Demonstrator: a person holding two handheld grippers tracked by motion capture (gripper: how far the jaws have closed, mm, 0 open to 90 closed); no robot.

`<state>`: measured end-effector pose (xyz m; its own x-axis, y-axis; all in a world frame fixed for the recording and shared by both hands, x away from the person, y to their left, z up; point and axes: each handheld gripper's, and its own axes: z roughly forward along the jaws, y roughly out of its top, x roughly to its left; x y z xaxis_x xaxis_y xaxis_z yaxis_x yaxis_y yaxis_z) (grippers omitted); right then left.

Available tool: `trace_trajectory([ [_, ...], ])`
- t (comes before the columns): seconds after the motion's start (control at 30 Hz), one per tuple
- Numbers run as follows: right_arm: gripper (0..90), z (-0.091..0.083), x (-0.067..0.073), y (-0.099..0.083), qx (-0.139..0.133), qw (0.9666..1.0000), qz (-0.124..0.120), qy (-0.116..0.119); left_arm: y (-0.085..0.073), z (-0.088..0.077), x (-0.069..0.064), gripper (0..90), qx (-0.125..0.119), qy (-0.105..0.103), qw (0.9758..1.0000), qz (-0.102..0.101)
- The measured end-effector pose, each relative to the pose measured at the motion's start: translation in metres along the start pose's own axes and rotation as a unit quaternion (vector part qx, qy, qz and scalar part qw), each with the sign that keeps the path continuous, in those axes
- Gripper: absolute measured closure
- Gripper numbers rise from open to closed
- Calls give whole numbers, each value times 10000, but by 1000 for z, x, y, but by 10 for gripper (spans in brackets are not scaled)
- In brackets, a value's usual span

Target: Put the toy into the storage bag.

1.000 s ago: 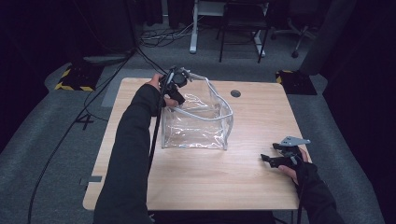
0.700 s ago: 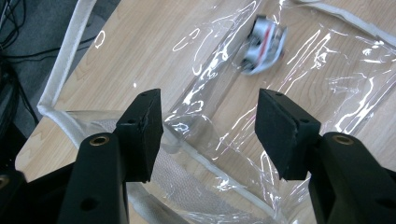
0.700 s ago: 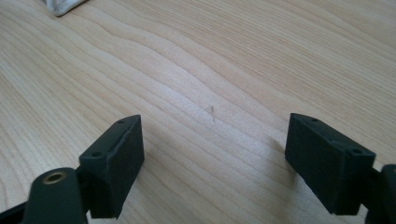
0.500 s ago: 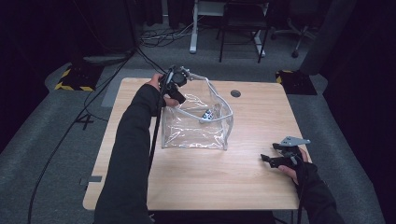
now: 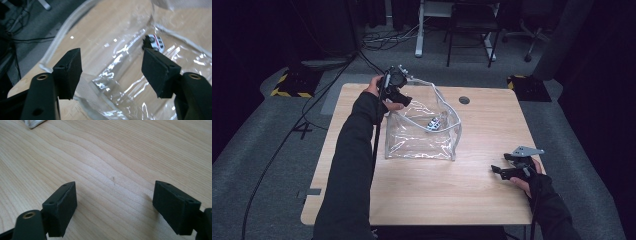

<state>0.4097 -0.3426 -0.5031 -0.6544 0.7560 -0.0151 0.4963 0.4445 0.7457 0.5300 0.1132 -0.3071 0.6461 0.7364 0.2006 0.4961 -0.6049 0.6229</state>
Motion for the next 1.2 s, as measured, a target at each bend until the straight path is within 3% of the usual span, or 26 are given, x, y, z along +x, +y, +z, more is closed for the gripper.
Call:
trace_trajectory([
  [0.1,200,0,0,0,1,10000,-1,0,-2,-2,3,292,-204,2,9997,-108],
  [0.13,201,0,0,0,0,10000,0,0,-4,-4,6,280,-343,140,9992,-173],
  [0.17,200,0,0,0,0,10000,-1,0,-5,-4,6,280,-426,123,9986,-282],
  [0.3,200,0,0,0,1,10000,-1,1,-8,-6,10,261,-629,223,9972,-345],
  [0.37,200,0,0,0,1,10000,-5,1,-11,-7,11,250,-796,247,9954,-482],
  [0.5,201,0,0,0,0,10000,-1,0,-15,-9,13,239,-936,416,9932,-547],
  [0.57,200,0,0,0,1,10000,0,-1,-20,-11,15,233,-1097,485,9907,-645],
  [0.63,200,0,0,0,2,10000,2,0,-24,-13,18,213,-1111,449,9904,-689],
  [0.77,200,0,0,0,1,10000,2,0,-30,-16,21,200,-1156,568,9886,-780],
  [0.83,200,0,0,0,0,10000,0,0,-33,-19,23,197,-1075,627,9898,-690],
  [0.93,200,0,0,0,0,10000,-1,0,-37,-21,25,193,-1177,710,9871,-821],
  [1.17,200,0,0,0,0,10000,-2,-1,-47,-27,31,192,-1131,851,9861,-874],
  [1.2,200,0,0,0,2,10000,-3,-1,-48,-28,32,193,-1100,856,9868,-820],
])
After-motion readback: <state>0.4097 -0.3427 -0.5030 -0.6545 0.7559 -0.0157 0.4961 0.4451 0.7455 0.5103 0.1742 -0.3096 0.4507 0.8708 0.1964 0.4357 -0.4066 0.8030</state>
